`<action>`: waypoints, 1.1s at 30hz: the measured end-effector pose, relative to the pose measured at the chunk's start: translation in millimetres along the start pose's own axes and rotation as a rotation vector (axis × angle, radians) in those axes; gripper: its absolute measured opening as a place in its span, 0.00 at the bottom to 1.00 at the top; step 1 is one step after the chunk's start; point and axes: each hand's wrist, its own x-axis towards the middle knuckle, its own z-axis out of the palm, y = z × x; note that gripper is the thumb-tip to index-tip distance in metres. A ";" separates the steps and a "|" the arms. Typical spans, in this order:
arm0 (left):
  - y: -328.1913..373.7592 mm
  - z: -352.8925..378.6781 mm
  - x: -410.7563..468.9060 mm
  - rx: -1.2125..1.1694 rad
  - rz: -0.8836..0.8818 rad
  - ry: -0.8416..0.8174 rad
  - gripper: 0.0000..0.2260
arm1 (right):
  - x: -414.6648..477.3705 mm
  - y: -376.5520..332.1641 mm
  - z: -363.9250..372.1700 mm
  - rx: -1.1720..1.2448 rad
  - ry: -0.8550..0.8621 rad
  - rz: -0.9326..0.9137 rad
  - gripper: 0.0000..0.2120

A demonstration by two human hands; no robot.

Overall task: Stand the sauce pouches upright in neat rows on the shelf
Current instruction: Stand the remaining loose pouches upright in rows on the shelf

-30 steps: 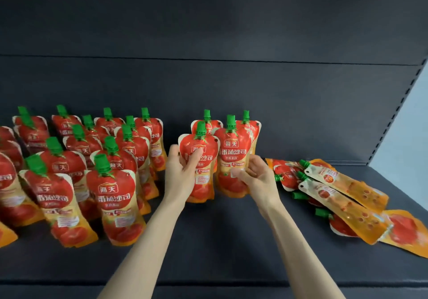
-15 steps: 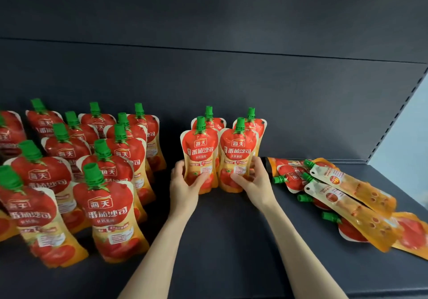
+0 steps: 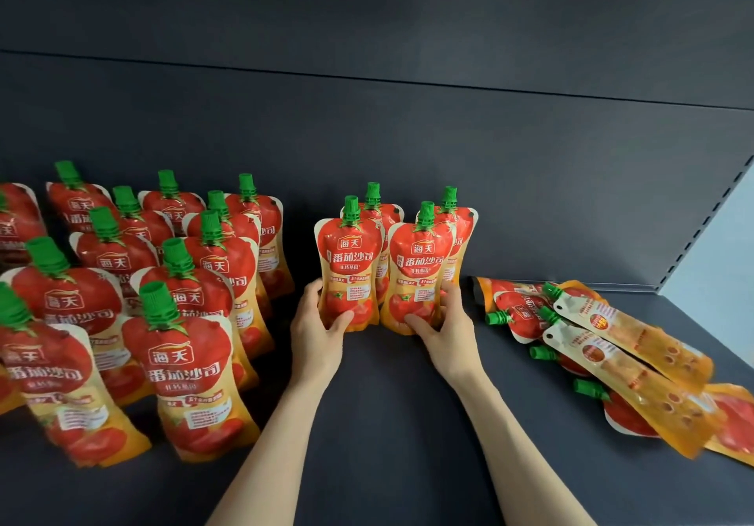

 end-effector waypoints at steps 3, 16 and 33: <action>-2.5 -0.4 2.0 0.006 -0.020 -0.014 0.23 | 1.9 -0.2 1.0 -0.023 -0.002 0.016 0.24; -2.0 -5.3 2.8 -0.018 -0.081 -0.049 0.20 | -0.7 -2.8 0.3 -0.058 0.029 0.061 0.24; 72.6 58.3 -90.0 0.041 0.173 -0.072 0.13 | -46.3 -11.2 -129.5 -0.166 0.242 0.005 0.05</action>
